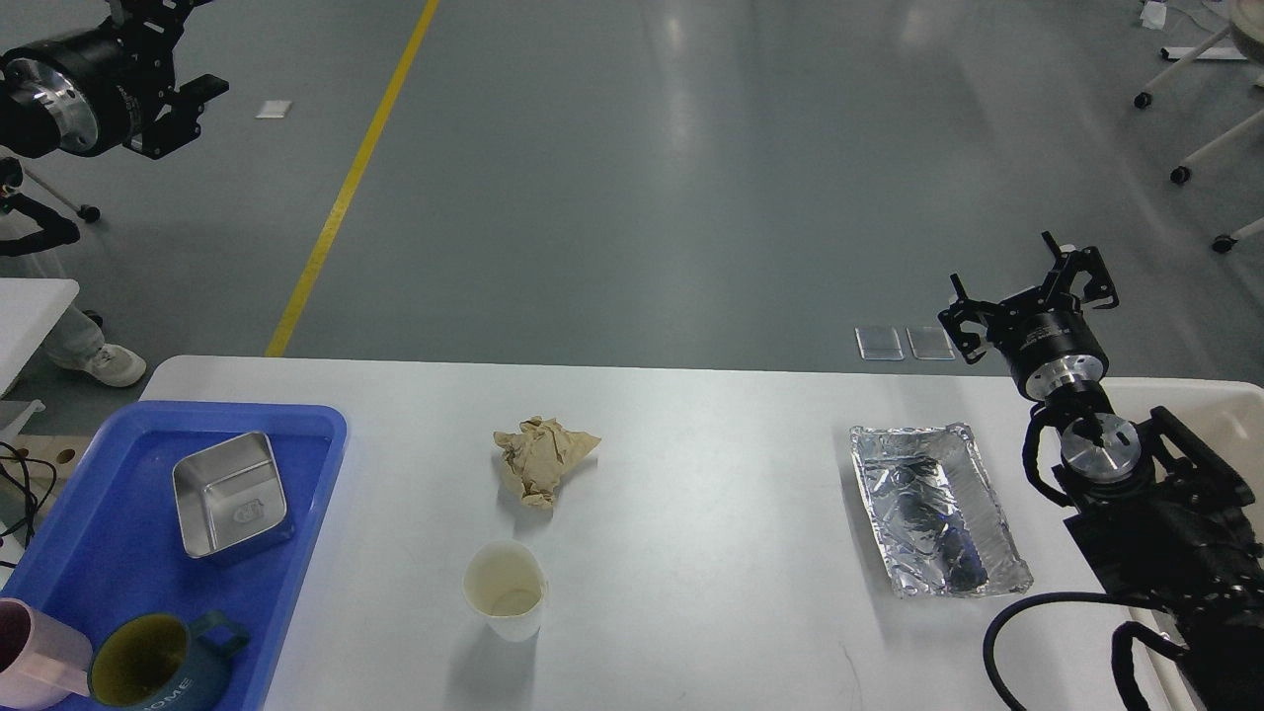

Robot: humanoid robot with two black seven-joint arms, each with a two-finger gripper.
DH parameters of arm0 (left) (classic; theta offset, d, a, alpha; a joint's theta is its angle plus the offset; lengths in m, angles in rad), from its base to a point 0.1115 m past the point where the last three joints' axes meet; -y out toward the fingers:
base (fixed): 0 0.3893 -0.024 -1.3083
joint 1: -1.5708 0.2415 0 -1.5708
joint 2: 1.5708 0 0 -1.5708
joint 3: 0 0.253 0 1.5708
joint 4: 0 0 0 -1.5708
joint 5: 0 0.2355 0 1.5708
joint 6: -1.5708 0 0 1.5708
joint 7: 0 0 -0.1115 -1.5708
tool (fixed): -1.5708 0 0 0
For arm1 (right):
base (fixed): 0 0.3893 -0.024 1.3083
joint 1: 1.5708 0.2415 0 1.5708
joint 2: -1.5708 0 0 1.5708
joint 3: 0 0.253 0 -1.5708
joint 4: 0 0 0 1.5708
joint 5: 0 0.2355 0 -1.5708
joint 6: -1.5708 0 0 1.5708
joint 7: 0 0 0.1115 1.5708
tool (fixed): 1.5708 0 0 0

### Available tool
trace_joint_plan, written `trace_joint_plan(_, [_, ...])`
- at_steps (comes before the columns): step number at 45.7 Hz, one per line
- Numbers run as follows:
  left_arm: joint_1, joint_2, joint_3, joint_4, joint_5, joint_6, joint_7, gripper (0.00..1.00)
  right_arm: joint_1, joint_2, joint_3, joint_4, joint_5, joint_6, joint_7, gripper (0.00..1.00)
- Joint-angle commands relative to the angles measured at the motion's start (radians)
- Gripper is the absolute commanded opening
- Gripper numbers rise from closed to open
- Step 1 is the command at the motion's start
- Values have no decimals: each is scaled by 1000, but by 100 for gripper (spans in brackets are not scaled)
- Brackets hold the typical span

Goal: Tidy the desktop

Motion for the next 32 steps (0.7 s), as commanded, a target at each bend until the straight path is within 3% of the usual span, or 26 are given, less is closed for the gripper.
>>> trace_joint_plan(1, [88,-22,-122,1,-228,2,-1,89,1,-1,-32,1,0,-2,0,100])
trace_joint_plan(13, [272,-99,-406,1,-422,-31,9,92,4,-1,-36,1,0,-2,0,100])
trace_joint_plan(24, [344,-142,-538,4,-423,-37,37,96,10,-12,-55,1,0,-16,-3,100])
trace_joint_plan(32, [398,-154,-564,4,-427,-112,6,96,24,-14,-72,-3,0,-22,-3,100])
